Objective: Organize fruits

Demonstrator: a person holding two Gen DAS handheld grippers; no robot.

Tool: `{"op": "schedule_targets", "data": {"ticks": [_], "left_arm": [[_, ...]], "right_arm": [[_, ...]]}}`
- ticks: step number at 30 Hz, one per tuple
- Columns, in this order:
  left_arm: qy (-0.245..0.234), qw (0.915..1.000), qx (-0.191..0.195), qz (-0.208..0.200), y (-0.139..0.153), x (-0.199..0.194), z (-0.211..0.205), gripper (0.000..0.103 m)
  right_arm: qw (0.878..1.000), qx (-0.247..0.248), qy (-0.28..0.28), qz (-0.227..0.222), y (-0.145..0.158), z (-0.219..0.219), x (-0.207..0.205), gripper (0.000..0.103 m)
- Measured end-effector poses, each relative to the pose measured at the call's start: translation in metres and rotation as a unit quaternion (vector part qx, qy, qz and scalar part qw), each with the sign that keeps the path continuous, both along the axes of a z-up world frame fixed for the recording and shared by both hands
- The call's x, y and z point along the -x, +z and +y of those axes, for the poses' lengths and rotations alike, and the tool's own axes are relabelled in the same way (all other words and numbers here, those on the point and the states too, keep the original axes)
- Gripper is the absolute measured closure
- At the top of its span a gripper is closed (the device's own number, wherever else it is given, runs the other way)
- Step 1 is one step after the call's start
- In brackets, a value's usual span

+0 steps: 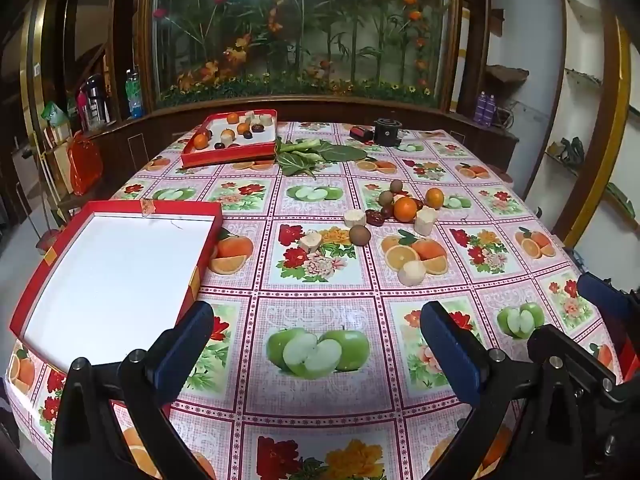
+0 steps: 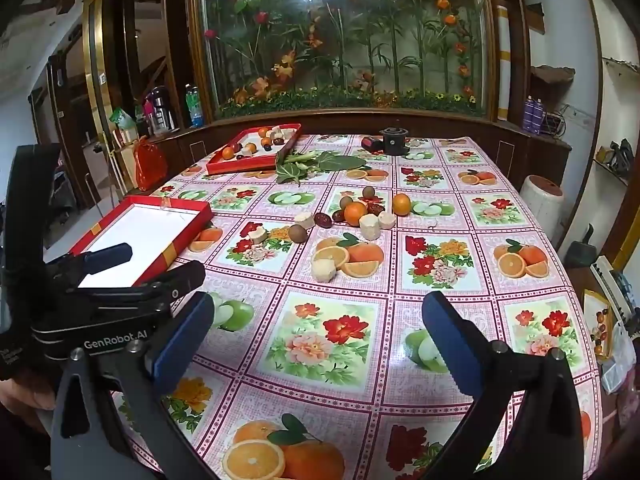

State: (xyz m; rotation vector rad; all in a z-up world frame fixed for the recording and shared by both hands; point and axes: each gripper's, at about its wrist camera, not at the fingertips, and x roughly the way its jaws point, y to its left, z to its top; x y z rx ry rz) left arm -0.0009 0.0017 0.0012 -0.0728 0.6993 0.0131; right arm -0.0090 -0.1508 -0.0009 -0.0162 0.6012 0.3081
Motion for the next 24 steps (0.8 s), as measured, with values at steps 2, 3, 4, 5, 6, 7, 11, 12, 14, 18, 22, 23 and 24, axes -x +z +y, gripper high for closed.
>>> {"op": "schedule_targets", "data": {"ticks": [2,3,4,5,6,7,11,12,14,18,22,23,24], "left_arm": [[0.0,1.0,-0.008,-0.002,-0.001,0.0,-0.007,0.0],[0.0,0.9999,-0.011,-0.002,-0.001,0.001,-0.01,0.0],[-0.002,1.0,-0.004,-0.006,-0.003,0.004,-0.005,0.0],[-0.004,1.0,-0.003,-0.003,-0.003,0.002,-0.005,0.0],[-0.004,1.0,-0.002,-0.002,-0.003,0.002,-0.005,0.0],[-0.006,1.0,-0.002,0.0,-0.003,0.001,-0.004,0.0],[-0.008,1.0,-0.005,0.002,-0.003,0.002,-0.005,0.001],[-0.009,1.0,-0.005,0.002,-0.003,0.002,-0.005,0.001],[-0.007,1.0,-0.005,0.002,-0.003,0.002,-0.006,0.001],[-0.006,1.0,-0.004,0.005,-0.005,0.002,-0.007,0.001],[-0.003,1.0,0.0,0.01,-0.008,0.001,0.0,0.001],[-0.001,0.9999,0.003,0.012,-0.01,0.001,0.002,0.001],[0.0,0.9999,0.004,0.013,-0.011,0.0,0.003,0.001]], "right_arm": [[1.0,0.003,0.0,0.0,-0.001,0.001,0.0,0.0],[1.0,0.002,0.001,0.0,0.0,0.0,0.0,0.0],[1.0,0.002,0.001,0.001,0.0,0.0,-0.001,0.0],[1.0,0.002,0.001,0.001,0.001,0.0,0.0,0.0],[1.0,0.002,0.001,0.001,0.001,0.0,0.0,0.0],[1.0,0.002,0.001,0.001,0.001,0.0,0.0,0.0],[1.0,0.003,0.001,0.0,-0.001,0.001,0.0,0.0],[1.0,0.003,0.001,0.001,-0.001,0.001,0.0,0.0],[1.0,0.002,0.001,0.001,-0.001,0.001,0.0,0.0],[1.0,0.003,0.001,0.001,-0.001,0.0,-0.001,0.0],[1.0,0.003,0.002,0.002,-0.001,0.001,-0.001,0.0],[1.0,0.003,0.001,0.001,-0.001,0.001,-0.001,0.0],[1.0,0.003,0.001,0.001,-0.001,0.001,-0.002,0.0]]}}
